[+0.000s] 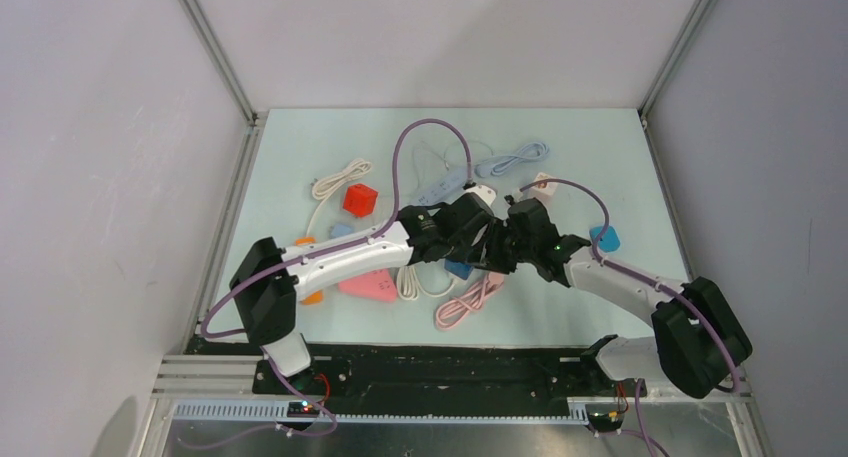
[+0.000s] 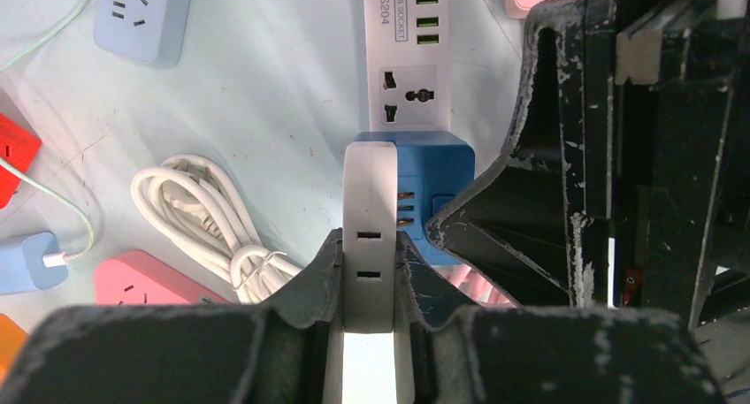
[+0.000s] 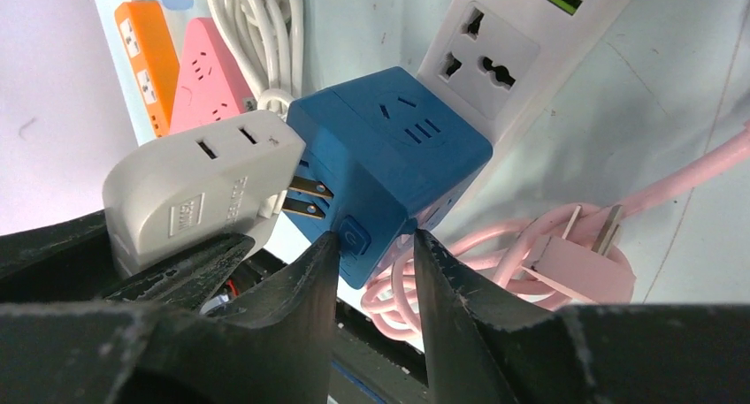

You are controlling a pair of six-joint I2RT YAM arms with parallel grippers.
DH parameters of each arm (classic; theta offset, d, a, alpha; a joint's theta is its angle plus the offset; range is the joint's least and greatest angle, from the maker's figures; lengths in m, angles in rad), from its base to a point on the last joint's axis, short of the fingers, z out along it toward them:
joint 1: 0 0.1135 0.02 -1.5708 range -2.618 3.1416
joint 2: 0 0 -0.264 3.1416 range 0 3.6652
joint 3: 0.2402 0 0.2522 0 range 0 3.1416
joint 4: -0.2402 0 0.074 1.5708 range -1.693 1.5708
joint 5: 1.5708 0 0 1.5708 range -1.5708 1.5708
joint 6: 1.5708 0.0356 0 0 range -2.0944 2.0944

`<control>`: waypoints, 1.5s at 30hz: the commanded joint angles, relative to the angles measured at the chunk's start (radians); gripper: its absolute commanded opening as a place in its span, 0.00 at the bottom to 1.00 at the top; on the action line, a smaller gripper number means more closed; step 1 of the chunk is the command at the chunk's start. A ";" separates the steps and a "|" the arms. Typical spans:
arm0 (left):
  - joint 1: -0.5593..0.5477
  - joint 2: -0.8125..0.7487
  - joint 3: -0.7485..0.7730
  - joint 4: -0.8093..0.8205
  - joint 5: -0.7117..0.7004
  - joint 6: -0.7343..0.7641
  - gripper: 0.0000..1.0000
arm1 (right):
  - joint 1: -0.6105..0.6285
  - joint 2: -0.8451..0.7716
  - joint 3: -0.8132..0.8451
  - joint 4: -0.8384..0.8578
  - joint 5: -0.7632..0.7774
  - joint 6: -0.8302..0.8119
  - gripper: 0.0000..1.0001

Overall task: Insert the plug
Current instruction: Insert the plug into the socket.

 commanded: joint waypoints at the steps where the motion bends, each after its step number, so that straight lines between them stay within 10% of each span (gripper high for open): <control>1: -0.021 -0.047 0.008 -0.031 0.067 0.002 0.00 | -0.013 0.058 -0.004 0.001 -0.012 -0.011 0.41; 29: -0.021 -0.068 -0.038 -0.007 -0.012 0.007 0.00 | -0.066 0.168 0.016 0.027 -0.071 0.030 0.37; 35: -0.020 -0.053 -0.034 -0.008 0.001 0.010 0.22 | -0.064 0.168 0.016 0.030 -0.069 0.030 0.37; 45: -0.020 -0.021 -0.026 -0.005 0.006 0.003 0.29 | -0.061 0.162 0.016 0.026 -0.068 0.028 0.37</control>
